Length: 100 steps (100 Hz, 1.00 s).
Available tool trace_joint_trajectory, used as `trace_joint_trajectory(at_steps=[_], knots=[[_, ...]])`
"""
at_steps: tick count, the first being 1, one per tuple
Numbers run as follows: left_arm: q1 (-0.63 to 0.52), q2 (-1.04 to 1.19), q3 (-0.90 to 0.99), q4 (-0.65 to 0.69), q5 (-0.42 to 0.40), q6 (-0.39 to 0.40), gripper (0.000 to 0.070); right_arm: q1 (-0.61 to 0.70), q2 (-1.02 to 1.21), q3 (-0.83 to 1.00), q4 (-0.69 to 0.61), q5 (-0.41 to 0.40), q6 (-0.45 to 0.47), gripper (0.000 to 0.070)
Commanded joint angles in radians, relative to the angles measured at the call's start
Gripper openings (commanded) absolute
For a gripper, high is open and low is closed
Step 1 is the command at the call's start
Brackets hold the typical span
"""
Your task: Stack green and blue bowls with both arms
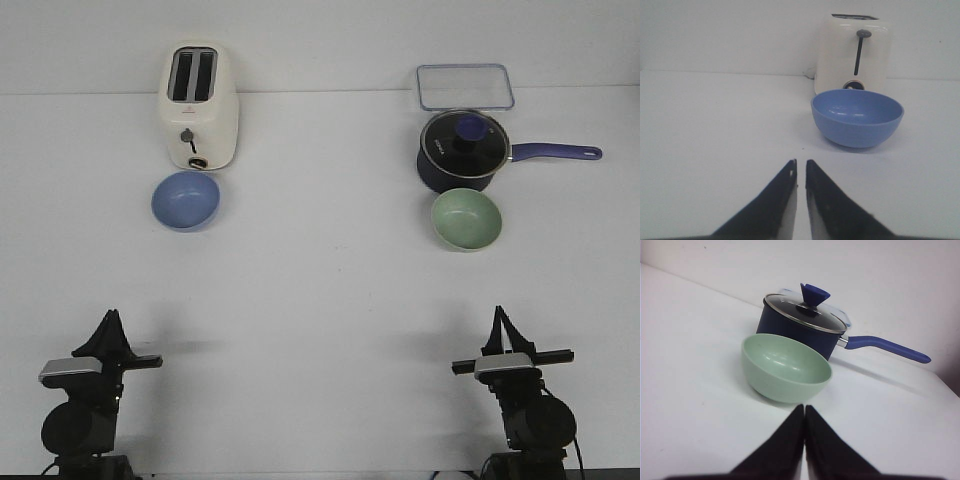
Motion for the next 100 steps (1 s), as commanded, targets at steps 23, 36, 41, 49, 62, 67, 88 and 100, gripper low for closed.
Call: trace_joint_trajectory(at_steps=[23,36,41,49,62,67,88,100], knots=[[0.001,-0.002,-0.019,0.011,0.006,0.005,0.0015,0.001,0.001,-0.003,0.011,0.000,-0.011,0.0000],[0.001,-0.002,-0.019,0.011,0.007,0.005,0.0015,0.001,0.001,-0.003,0.011,0.000,-0.011,0.0000],[0.001,-0.002,-0.019,0.011,0.007,0.005,0.0015,0.001,0.001,-0.003,0.011,0.000,-0.011,0.0000],[0.001,-0.002,-0.019,0.011,0.007,0.005,0.0015,0.001,0.001,-0.003,0.011,0.000,-0.011,0.0000],[0.001,-0.002,-0.019,0.011,0.006,0.005,0.0015,0.001,0.001,-0.003,0.012,0.000,-0.011,0.0000],[0.001,-0.002,-0.019,0.011,0.007,0.005,0.0015,0.001,0.001,-0.003,0.014,0.000,-0.011,0.0000],[0.001,-0.002,-0.019,0.011,0.007,0.005,0.0015,0.001,0.001,-0.003,0.019,-0.018,0.098,0.0000],[0.001,-0.002,-0.019,0.011,0.007,0.005,0.0015,0.001,0.001,-0.003,0.018,-0.027,0.292,0.0000]])
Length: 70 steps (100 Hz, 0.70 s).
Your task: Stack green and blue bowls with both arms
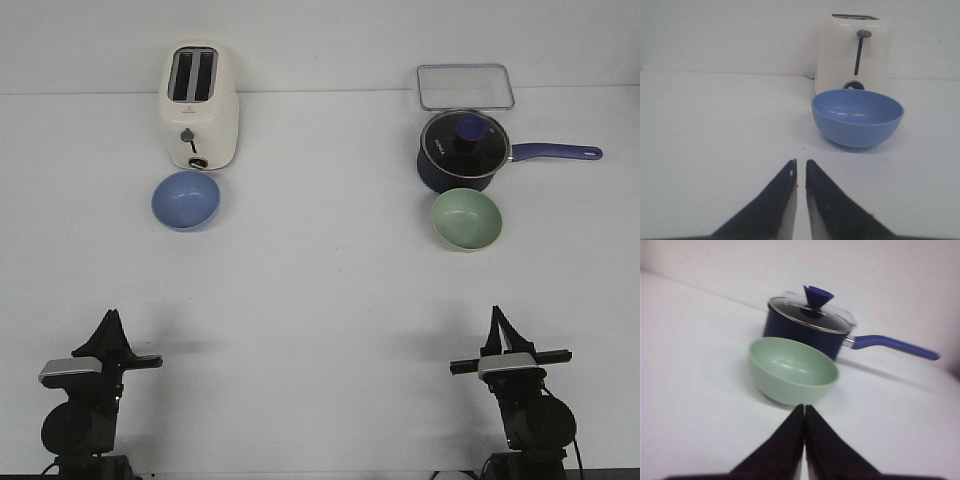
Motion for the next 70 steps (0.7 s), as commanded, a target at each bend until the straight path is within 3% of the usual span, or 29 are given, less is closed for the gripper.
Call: trace_joint_trajectory(at_steps=[1,11,22,39,48,59,67,70], knots=[[0.001,-0.001,-0.019,0.011,0.007,0.005,0.0015,0.001,0.001,-0.002,0.016,-0.001,0.204,0.0000],[0.001,-0.001,-0.019,0.011,0.007,0.005,0.0015,0.001,0.001,0.003,0.017,0.006,0.438,0.0000],[0.001,-0.001,-0.019,0.011,0.007,0.005,0.0015,0.000,0.006,0.063,-0.048,0.009,0.547,0.0000],[0.001,-0.001,-0.019,0.011,0.007,0.005,0.0015,0.000,0.137,0.246,-0.188,0.046,0.589,0.0000],[0.001,-0.001,-0.019,0.011,0.007,0.005,0.0015,-0.004,0.299,0.389,-0.327,0.098,0.614,0.0000],[0.001,-0.001,-0.019,0.011,0.007,0.005,0.0015,-0.020,0.516,0.546,-0.433,0.095,0.587,0.0002],[0.001,-0.001,-0.019,0.011,0.007,0.005,0.0015,-0.034,0.661,0.642,-0.462,0.075,0.562,0.0074],[0.001,-0.001,-0.019,0.011,0.007,0.005,0.0015,-0.041,0.727,0.684,-0.465,0.065,0.548,0.0136]])
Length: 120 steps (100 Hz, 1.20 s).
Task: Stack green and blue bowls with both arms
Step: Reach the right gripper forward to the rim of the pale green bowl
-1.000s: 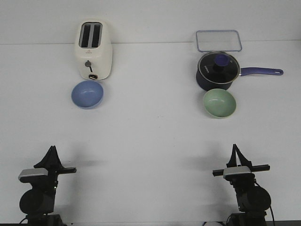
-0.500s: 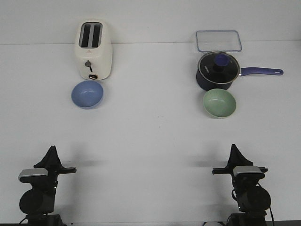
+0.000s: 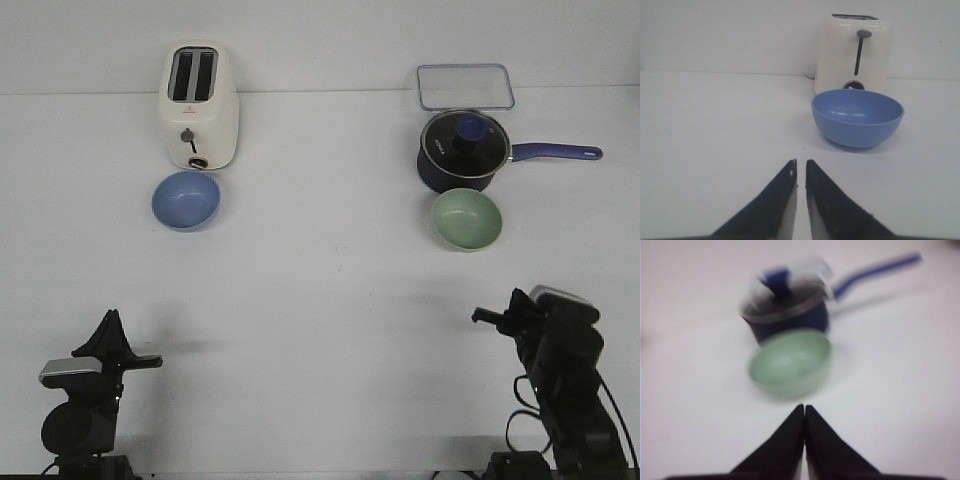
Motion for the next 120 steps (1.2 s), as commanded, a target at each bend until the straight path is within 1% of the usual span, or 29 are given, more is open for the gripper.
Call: trace_joint_trajectory(at_steps=[1,7,15,21,28,48,58,77,82,86,89,96,100,111,120], knots=[[0.001,-0.002,-0.019,0.011,0.006,0.005,0.0015,-0.011,0.142,0.089,0.004,-0.015,-0.032,0.0157],[0.001,-0.002,-0.019,0.011,0.006,0.005,0.0015,-0.022,0.246,0.153,0.005,-0.036,-0.058,0.0273],[0.001,-0.002,-0.019,0.011,0.007,0.005,0.0015,-0.037,0.374,0.231,0.008,-0.056,-0.085,0.0383],[0.001,-0.002,-0.019,0.011,0.007,0.005,0.0015,-0.050,0.468,0.288,0.013,-0.063,-0.106,0.0443],[0.001,-0.002,-0.019,0.011,0.007,0.005,0.0015,-0.063,0.573,0.347,0.019,-0.063,-0.131,0.0483],[0.001,-0.002,-0.019,0.011,0.007,0.005,0.0015,-0.101,0.844,0.487,0.062,-0.064,-0.163,0.0486],[0.001,-0.002,-0.019,0.011,0.007,0.005,0.0015,-0.118,0.961,0.552,0.071,-0.087,-0.177,0.0486],[0.001,-0.002,-0.019,0.011,0.007,0.005,0.0015,-0.135,1.132,0.654,0.048,-0.089,-0.184,0.0483],[0.001,-0.002,-0.019,0.011,0.007,0.005,0.0015,-0.138,1.160,0.668,0.049,-0.095,-0.184,0.0461],[0.001,-0.002,-0.019,0.011,0.007,0.005,0.0015,-0.139,1.177,0.673,0.051,-0.103,-0.184,0.0397],[0.001,-0.002,-0.019,0.011,0.007,0.005,0.0015,-0.139,1.184,0.673,0.050,-0.107,-0.183,0.0318],[0.001,-0.002,-0.019,0.011,0.006,0.005,0.0015,-0.139,1.193,0.673,0.044,-0.107,-0.184,0.0102],[0.001,-0.002,-0.019,0.011,0.007,0.005,0.0015,-0.139,1.193,0.673,0.041,-0.107,-0.184,0.0000],[0.001,-0.002,-0.019,0.011,0.007,0.005,0.0015,-0.139,1.180,0.678,0.025,-0.108,-0.184,0.0000],[0.001,-0.002,-0.019,0.011,0.007,0.005,0.0015,-0.139,1.143,0.683,-0.015,-0.130,-0.187,0.0000]])
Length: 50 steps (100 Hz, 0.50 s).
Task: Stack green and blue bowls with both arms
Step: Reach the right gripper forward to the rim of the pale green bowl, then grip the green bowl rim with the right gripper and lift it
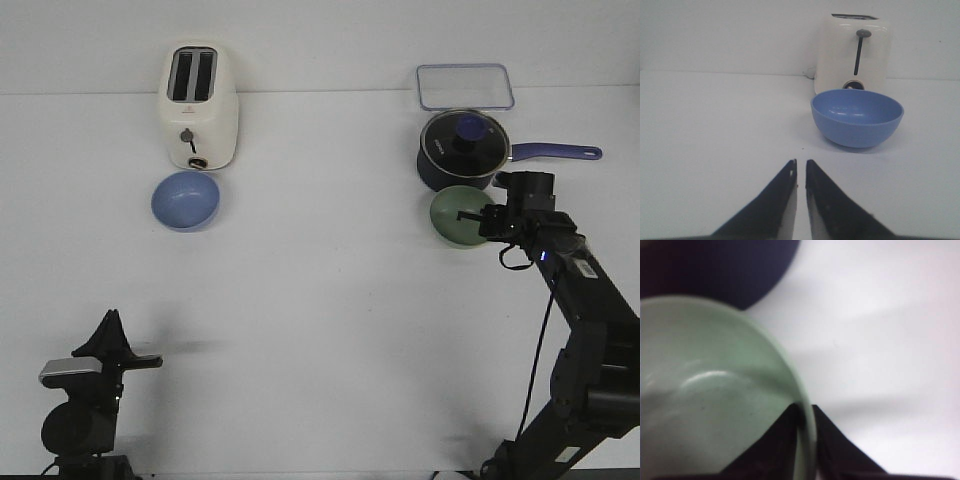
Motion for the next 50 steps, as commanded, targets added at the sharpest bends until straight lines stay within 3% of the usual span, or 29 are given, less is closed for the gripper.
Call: trace_joint_trajectory(at_steps=[1,29,50], knots=[[0.001,-0.002,-0.019,0.011,0.007,0.005,0.0015,-0.001,-0.027,0.018,-0.030,-0.008,-0.010,0.0000],[0.001,-0.002,-0.019,0.011,0.007,0.005,0.0015,0.011,-0.275,0.013,-0.139,-0.165,-0.006,0.0000],[0.001,-0.002,-0.019,0.011,0.007,0.005,0.0015,0.141,-0.476,-0.097,-0.192,-0.180,-0.005,0.0000]])
